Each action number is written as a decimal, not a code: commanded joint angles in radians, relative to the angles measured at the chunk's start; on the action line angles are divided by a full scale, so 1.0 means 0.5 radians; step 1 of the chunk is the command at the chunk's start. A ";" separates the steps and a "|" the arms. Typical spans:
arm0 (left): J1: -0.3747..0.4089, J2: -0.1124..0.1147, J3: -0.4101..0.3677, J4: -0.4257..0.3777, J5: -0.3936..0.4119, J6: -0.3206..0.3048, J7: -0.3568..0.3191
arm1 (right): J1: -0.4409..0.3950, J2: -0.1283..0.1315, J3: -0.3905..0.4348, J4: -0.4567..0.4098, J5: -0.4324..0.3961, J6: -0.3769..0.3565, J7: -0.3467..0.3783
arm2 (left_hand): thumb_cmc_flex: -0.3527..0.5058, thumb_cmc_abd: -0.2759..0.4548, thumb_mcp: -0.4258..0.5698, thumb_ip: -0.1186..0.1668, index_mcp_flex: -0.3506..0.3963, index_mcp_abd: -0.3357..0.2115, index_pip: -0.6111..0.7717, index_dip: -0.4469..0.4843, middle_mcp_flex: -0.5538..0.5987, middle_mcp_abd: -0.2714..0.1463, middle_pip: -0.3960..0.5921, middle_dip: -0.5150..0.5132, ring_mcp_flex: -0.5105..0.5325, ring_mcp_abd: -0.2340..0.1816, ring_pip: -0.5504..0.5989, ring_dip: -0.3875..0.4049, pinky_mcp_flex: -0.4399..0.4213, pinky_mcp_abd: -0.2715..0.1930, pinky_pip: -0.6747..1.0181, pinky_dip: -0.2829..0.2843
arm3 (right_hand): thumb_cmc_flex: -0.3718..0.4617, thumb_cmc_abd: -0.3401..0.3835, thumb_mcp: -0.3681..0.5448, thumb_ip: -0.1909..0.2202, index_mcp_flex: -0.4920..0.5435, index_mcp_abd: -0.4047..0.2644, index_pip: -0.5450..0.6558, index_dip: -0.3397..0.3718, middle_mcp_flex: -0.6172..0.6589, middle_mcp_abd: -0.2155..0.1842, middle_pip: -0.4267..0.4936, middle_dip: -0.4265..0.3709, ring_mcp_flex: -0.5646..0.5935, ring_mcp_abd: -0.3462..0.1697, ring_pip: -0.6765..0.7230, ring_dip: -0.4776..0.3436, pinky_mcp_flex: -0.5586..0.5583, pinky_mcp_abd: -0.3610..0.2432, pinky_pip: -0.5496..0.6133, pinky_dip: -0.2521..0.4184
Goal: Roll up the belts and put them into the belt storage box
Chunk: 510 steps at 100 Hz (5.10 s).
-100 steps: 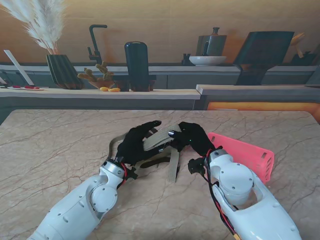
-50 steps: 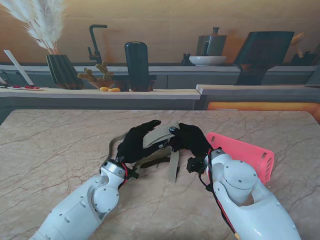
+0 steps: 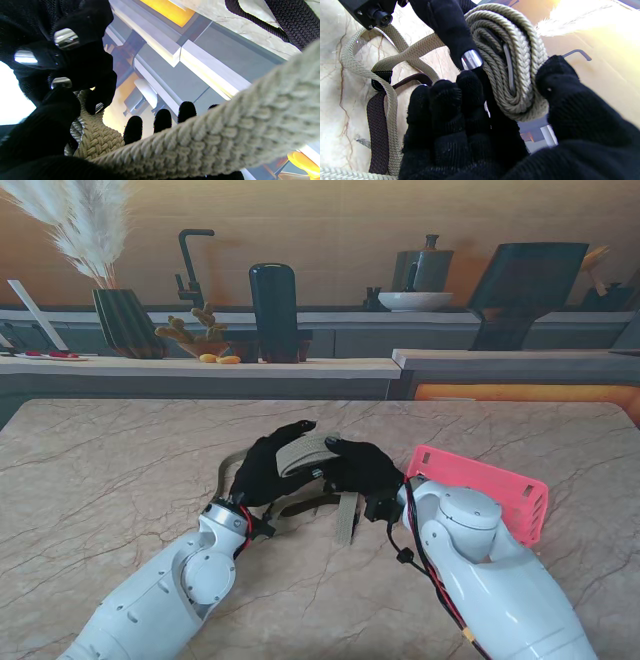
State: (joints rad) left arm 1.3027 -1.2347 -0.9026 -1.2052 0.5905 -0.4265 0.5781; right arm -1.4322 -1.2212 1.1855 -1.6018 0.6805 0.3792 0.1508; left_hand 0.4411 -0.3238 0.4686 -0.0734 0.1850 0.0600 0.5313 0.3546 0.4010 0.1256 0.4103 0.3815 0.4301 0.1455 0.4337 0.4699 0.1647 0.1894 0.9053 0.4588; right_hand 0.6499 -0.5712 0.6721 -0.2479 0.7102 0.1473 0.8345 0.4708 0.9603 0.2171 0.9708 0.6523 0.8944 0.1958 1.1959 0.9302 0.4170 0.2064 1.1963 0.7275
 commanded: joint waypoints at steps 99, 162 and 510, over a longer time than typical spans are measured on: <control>0.007 -0.036 0.011 -0.011 0.089 -0.074 0.123 | 0.410 -0.176 -0.402 0.493 0.370 0.237 0.265 | 0.116 -0.184 0.259 -0.040 -0.089 -0.028 0.072 -0.030 -0.098 -0.050 0.058 -0.074 -0.111 -0.097 0.005 -0.176 0.084 -0.399 -0.348 -0.194 | 0.312 0.252 0.253 0.108 0.218 -0.577 0.236 0.006 -0.159 0.105 0.086 0.151 -0.138 -0.101 0.137 0.141 -0.082 -0.103 0.086 0.158; 0.009 -0.063 0.018 -0.021 -0.090 0.042 0.026 | 0.348 -0.130 -0.410 0.407 0.409 0.141 0.439 | 1.544 0.559 -0.987 -0.016 0.480 -0.199 0.698 0.074 0.803 -0.198 0.247 -0.002 0.369 -0.127 0.182 -0.127 0.220 -0.083 0.059 -0.007 | 0.302 0.266 0.237 0.122 0.198 -0.526 0.208 -0.037 -0.146 0.092 0.060 0.126 -0.131 -0.093 0.092 0.116 -0.084 -0.099 0.074 0.155; 0.075 -0.009 -0.027 -0.158 -0.068 0.122 -0.126 | 0.399 0.141 -0.623 0.211 -1.702 -0.350 0.084 | 0.286 -0.396 0.479 0.003 0.181 0.188 0.041 -0.016 1.340 -0.331 1.464 0.889 1.686 -0.131 1.820 0.337 1.474 0.091 1.226 -0.295 | 0.384 0.242 0.486 0.115 0.089 -0.360 0.277 0.019 0.117 0.029 -0.295 -0.232 0.027 0.028 -0.508 -0.377 -0.034 0.064 -0.110 -0.103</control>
State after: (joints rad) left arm 1.3464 -1.2220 -0.9122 -1.2382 0.5654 -0.3447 0.5045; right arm -1.2161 -1.1549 0.8812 -1.5161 -0.1799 0.1912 0.1955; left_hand 0.5932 -0.5180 0.6944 -0.0755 0.3035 0.1897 0.5669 0.3496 1.1137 0.1197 1.1170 0.7905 1.1950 0.1785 1.2536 0.6004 0.9288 0.2810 1.5249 0.3055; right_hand 0.5541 -0.5618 0.5977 -0.2389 0.7162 0.1663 0.8203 0.4078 1.0292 0.2375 0.7811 0.5121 0.9253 0.2393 0.9071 0.7223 0.4082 0.2625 1.1113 0.6860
